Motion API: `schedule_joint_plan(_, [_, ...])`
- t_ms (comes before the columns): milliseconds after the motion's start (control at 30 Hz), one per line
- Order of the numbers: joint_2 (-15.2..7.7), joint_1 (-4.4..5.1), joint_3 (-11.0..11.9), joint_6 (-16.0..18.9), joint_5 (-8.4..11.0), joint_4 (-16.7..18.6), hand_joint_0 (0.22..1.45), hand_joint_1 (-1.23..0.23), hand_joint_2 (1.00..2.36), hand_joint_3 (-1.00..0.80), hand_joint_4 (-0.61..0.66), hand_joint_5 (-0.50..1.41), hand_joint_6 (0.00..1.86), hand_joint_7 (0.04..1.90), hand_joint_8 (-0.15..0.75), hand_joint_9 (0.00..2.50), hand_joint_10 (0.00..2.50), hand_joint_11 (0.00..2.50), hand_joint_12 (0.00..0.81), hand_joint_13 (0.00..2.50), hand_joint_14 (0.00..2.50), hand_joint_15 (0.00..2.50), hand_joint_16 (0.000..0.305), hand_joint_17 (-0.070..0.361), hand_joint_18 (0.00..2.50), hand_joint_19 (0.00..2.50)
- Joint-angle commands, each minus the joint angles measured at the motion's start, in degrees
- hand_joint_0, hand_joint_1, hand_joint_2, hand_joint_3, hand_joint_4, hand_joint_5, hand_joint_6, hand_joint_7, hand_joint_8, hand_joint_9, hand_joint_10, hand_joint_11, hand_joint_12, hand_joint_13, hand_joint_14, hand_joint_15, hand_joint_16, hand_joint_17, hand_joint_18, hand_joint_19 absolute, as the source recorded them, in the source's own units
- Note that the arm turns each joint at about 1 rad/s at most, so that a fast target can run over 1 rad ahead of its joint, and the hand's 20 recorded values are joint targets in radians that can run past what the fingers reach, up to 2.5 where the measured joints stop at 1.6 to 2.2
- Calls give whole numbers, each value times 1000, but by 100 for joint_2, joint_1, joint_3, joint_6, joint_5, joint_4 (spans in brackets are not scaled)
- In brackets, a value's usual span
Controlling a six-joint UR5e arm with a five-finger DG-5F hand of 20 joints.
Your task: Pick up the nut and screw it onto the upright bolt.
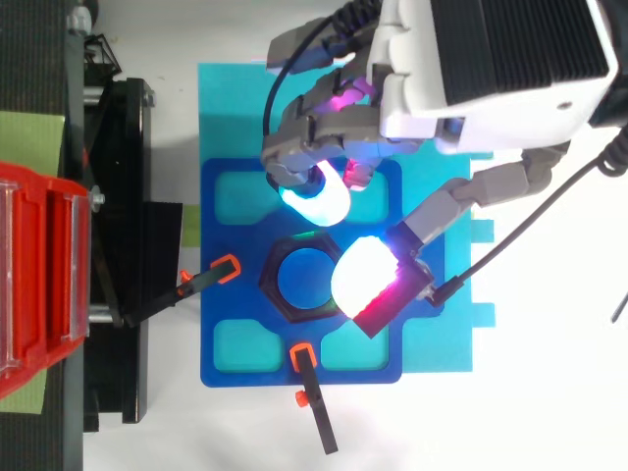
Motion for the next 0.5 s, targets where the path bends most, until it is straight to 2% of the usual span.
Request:
schedule_joint_plan(0, [0, -43, 191, -123, -98, -187, 522, -410, 1000, -500, 87, 68, 501, 1355, 260, 1349, 0, 0, 186, 796, 0, 0, 12, 26, 411, 0])
schedule_joint_plan(200, [0, -87, 428, -317, -203, -477, 504, -385, 1000, -500, 255, -27, 505, 1005, 261, 1179, 0, 0, 220, 670, 0, 0, 17, 38, 257, 0])
schedule_joint_plan(467, [-9, -8, 402, -317, -168, -407, 484, -358, 1000, -500, 208, -132, 502, 743, 229, 812, 0, 0, 266, 448, 0, 0, 26, 59, 48, 0])
